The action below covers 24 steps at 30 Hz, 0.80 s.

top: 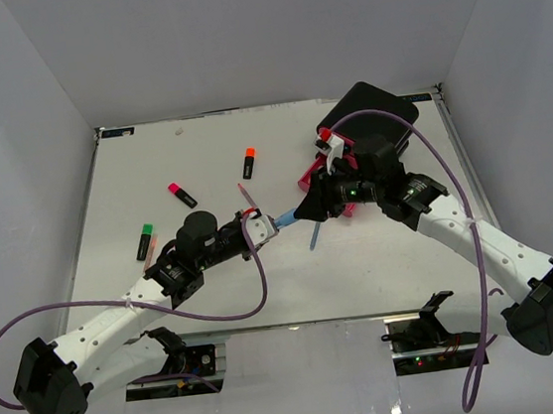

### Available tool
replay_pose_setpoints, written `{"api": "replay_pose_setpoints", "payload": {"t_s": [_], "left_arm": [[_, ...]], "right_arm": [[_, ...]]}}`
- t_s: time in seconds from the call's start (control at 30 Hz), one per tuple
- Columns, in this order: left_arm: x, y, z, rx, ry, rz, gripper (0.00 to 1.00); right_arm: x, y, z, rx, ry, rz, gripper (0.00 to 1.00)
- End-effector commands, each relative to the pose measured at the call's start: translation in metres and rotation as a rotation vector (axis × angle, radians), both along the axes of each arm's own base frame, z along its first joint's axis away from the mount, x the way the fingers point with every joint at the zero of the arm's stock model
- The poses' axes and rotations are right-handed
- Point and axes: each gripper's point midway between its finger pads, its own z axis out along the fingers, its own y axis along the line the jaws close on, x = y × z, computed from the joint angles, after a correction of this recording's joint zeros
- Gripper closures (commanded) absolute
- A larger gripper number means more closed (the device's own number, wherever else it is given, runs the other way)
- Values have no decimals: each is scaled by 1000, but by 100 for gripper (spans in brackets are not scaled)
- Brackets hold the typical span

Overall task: Sort the stationery into containers
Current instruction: Close the pen cap on the pen.

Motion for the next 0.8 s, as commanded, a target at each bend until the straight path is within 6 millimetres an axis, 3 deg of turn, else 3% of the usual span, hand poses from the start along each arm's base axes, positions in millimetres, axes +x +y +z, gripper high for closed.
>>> {"api": "replay_pose_setpoints", "payload": {"t_s": [0.0, 0.27, 0.53, 0.77], "left_arm": [[-7, -1, 8, -16, -22, -33, 66], [-8, -1, 8, -18, -23, -36, 66], [-9, -4, 10, -24, -18, -52, 67], [-11, -4, 15, -40, -26, -59, 73]], "right_arm": [[3, 9, 17, 51, -31, 26, 57], [2, 10, 9, 37, -15, 28, 67], [0, 13, 9, 40, -1, 35, 86], [1, 12, -6, -2, 34, 15, 92]]}}
